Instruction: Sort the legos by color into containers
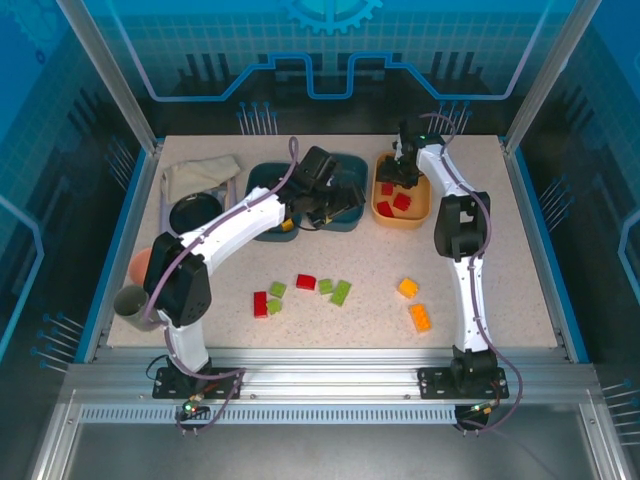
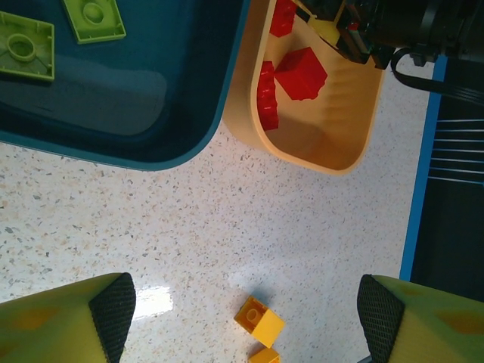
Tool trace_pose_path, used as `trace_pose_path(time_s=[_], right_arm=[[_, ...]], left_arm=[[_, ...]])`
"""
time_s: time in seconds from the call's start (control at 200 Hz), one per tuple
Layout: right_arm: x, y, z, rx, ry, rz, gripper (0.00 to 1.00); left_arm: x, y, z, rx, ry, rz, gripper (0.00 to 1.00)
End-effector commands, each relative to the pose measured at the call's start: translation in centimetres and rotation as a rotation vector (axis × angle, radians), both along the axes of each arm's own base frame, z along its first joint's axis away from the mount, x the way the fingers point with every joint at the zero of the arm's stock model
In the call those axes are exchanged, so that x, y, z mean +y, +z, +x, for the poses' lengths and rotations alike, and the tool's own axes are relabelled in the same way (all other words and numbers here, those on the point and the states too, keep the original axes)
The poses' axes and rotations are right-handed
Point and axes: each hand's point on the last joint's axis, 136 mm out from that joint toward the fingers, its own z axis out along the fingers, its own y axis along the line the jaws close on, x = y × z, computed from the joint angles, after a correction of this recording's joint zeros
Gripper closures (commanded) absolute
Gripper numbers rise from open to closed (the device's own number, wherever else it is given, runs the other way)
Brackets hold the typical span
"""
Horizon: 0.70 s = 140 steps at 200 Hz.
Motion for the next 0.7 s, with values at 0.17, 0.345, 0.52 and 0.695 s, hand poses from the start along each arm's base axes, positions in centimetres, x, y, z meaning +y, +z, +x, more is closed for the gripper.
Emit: trace_pose_path(time_s=[0.17,0.345,0.52,0.695], right_arm=[[-0.4,9.9,0.2,-0.17,-0.009,-0.018,0.35],[-0.3,18.3,-2.5,-0.337,-0.054,-0.047,0.35],[0.8,21.9,-9.8,-0.409,-0.045,-0.085,0.35],[0.9,20.6,-20.5,-0.371,-0.03,-0.066,0.34]], left_arm=[[-0.2,0.4,-1.5,0.008,-0.07,0.034,0.2],[-0.3,0.3,-3.2,0.034,-0.11,0.055,0.21],[-1.9,-1.8,-5.9,0.19,-0.104,0.02,0.21],[-5.6,-4.6,-8.8,0.416,-0.063,-0.011,0.23]])
